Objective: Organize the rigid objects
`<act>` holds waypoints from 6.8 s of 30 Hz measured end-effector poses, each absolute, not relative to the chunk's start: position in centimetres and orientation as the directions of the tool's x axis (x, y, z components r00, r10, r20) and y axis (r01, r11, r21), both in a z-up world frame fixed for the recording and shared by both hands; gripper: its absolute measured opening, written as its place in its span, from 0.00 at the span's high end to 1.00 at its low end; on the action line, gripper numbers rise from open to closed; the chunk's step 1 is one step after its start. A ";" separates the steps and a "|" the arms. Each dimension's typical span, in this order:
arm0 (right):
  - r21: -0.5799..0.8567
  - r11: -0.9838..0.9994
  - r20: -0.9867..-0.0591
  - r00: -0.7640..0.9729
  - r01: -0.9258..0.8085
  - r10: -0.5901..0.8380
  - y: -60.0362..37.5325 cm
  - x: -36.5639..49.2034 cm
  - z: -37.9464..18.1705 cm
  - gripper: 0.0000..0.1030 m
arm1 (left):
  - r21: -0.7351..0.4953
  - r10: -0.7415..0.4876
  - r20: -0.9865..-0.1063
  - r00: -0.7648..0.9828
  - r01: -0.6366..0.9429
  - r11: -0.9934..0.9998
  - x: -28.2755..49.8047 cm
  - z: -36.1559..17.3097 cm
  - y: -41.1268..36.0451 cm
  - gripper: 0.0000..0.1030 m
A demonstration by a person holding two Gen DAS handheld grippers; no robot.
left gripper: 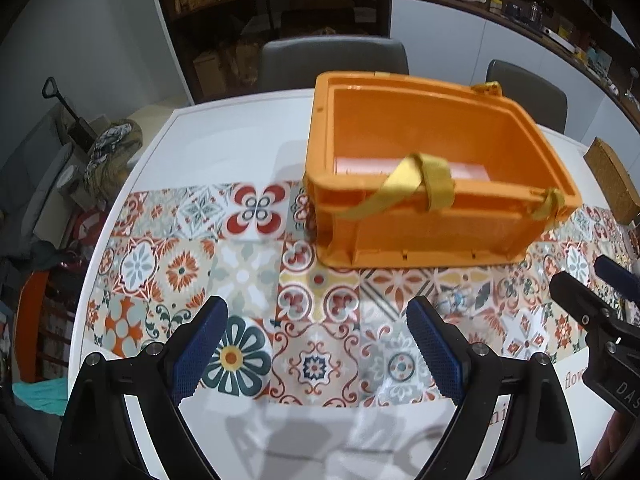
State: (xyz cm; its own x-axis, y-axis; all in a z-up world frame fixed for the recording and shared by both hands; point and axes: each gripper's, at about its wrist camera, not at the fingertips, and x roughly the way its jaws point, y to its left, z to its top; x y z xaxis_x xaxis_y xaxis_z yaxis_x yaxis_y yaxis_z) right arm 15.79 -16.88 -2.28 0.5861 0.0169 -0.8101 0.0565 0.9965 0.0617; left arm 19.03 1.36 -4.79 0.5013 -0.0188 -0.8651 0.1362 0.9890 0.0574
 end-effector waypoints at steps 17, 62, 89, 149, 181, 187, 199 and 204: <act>0.068 0.998 -0.820 0.569 -0.006 0.059 -14.9 16.0 -6.3 0.23 | 0.069 0.013 -0.911 0.412 0.121 0.990 17.9 -9.4 2.4 0.11; 0.093 0.996 -0.894 0.441 0.003 0.082 -15.1 21.4 -16.8 0.32 | 0.120 0.088 -0.958 0.273 0.101 0.988 21.7 -17.7 1.2 0.11; 0.090 0.996 -0.865 0.497 0.022 0.067 -14.8 18.0 -13.4 0.50 | 0.119 0.072 -0.938 0.340 0.120 0.986 20.0 -14.7 0.8 0.11; 0.010 1.000 -0.695 0.719 -0.012 0.015 -15.1 21.3 5.9 0.50 | 0.091 -0.048 -0.769 0.638 0.184 0.979 23.7 3.8 -0.2 0.00; -0.022 0.999 -0.807 0.588 0.042 -0.042 -15.9 28.4 1.9 0.31 | 0.123 -0.002 -0.800 0.599 0.167 0.978 28.8 2.2 -0.6 0.00; -0.020 0.997 -0.814 0.578 0.070 -0.056 -16.8 26.0 2.3 0.29 | 0.110 -0.021 -0.796 0.605 0.178 0.978 27.4 2.8 -0.7 0.00; -0.008 0.993 -0.783 0.616 0.119 -0.080 -18.3 20.0 4.8 0.18 | 0.119 -0.051 -0.747 0.663 0.208 0.971 22.3 5.3 -1.6 0.00; -0.007 0.992 -0.767 0.636 0.129 -0.088 -18.6 17.5 5.4 0.14 | 0.126 -0.054 -0.740 0.671 0.218 0.968 20.2 5.6 -1.7 0.00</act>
